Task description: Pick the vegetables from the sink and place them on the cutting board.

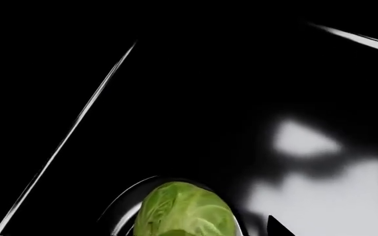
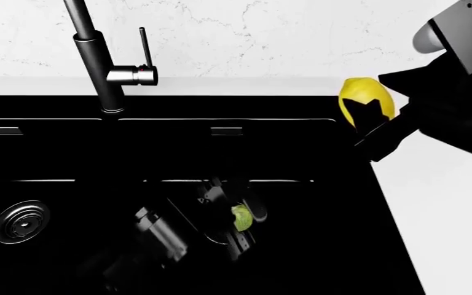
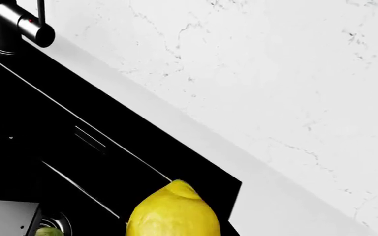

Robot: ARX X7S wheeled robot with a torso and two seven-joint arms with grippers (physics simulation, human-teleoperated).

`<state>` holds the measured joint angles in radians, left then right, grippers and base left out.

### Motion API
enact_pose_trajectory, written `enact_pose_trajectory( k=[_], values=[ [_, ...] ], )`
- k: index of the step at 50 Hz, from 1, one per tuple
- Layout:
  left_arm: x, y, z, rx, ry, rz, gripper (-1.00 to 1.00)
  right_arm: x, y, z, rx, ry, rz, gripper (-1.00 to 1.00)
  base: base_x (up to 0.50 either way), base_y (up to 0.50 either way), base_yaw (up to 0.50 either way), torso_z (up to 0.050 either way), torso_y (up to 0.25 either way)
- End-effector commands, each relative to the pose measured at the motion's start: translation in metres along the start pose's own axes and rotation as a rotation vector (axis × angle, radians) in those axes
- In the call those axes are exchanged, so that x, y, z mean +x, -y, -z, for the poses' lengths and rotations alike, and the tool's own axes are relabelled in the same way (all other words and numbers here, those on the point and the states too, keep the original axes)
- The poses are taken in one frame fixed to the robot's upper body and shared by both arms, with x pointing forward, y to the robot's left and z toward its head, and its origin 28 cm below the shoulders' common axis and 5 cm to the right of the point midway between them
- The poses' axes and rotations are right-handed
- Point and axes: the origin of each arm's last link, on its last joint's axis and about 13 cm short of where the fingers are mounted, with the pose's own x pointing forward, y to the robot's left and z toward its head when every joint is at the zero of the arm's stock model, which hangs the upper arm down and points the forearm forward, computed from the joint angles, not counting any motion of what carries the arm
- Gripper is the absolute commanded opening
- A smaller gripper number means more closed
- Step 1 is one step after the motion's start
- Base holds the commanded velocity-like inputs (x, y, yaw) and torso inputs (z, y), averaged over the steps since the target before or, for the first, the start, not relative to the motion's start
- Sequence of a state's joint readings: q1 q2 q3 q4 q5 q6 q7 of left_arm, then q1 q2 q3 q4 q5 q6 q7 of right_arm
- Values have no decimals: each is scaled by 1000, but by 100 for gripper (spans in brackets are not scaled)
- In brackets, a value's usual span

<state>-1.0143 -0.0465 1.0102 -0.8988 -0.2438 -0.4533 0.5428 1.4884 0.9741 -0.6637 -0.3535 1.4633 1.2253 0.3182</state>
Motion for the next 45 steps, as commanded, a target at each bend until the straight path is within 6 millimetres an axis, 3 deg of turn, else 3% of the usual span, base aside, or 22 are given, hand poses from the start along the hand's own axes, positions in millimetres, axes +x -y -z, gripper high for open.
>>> enact_pose_trajectory(
  k=[1,23,24,33,45],
  values=[
    [12,5,13,-8,-18,7,100,4,0,2,0,2,-2,-100,0,0,0,0,0],
    [19,15,38,-28,-74,9,100,9,-1,9,14,-9,-7,-100,1,-1,-3,0,0],
    [20,16,40,-10,-74,13,-100,9,-1,9,14,-9,-7,-100,0,-3,-5,0,-11],
    [21,16,38,29,-68,7,-100,8,-1,8,14,-10,-3,-100,1,-2,-2,0,-3],
    [12,-4,25,127,31,-54,-100,4,-1,4,8,6,-1,-100,2,-2,-2,0,-2]
  ],
)
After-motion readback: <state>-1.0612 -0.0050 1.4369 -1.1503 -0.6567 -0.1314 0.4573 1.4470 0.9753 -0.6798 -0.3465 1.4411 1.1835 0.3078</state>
